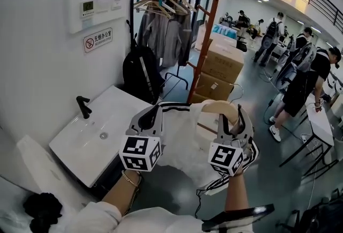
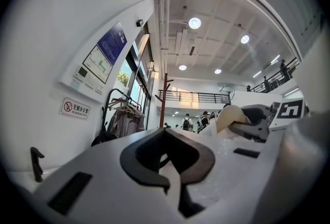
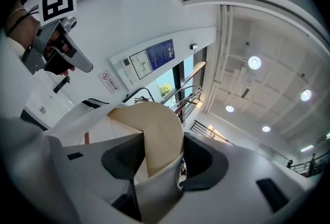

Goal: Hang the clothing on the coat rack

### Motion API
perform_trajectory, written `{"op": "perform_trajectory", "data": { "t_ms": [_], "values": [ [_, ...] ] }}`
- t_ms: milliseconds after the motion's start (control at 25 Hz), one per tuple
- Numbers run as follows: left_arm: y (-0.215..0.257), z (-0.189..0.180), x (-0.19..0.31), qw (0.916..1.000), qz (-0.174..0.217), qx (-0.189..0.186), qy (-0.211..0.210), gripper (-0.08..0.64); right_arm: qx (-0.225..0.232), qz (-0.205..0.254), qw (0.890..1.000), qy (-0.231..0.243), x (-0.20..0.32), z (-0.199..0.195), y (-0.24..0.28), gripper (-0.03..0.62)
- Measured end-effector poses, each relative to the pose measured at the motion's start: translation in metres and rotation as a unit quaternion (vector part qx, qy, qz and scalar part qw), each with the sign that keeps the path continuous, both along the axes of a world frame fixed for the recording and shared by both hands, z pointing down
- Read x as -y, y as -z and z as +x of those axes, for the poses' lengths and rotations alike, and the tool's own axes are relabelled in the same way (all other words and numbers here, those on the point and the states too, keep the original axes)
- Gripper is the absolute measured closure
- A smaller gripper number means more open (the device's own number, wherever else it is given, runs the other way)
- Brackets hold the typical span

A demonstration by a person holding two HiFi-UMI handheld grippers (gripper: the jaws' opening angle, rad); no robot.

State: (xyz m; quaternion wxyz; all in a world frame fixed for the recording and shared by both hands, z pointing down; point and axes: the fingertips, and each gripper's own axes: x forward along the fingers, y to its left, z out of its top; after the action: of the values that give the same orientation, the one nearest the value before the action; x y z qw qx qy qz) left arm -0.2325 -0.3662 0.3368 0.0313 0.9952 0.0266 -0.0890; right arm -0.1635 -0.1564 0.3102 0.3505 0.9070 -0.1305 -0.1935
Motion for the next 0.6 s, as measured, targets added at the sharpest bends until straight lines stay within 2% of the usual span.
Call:
{"op": "perform_trajectory", "data": {
  "t_ms": [360,400,480,560,600],
  "values": [
    [-0.006,-0.007,-0.011,0.9998,0.010,0.005,-0.018,0.554,0.008,-0.005,1.000,-0.005,0.000,-0.001,-0.004,0.362],
    [-0.008,-0.009,-0.014,0.9993,0.013,0.004,-0.034,0.554,0.012,-0.005,1.000,-0.004,0.003,-0.001,-0.007,0.362],
    [-0.016,-0.015,-0.033,0.9946,0.030,0.008,-0.099,0.554,0.022,-0.004,1.000,-0.003,0.005,0.000,-0.013,0.362],
    [-0.035,-0.025,-0.059,0.9828,0.062,0.025,-0.172,0.554,0.034,-0.002,0.999,0.000,0.003,0.001,-0.020,0.362],
    [-0.046,-0.028,-0.067,0.9789,0.081,0.037,-0.184,0.554,0.039,0.001,0.999,-0.001,0.000,0.003,-0.023,0.362]
  ]
}}
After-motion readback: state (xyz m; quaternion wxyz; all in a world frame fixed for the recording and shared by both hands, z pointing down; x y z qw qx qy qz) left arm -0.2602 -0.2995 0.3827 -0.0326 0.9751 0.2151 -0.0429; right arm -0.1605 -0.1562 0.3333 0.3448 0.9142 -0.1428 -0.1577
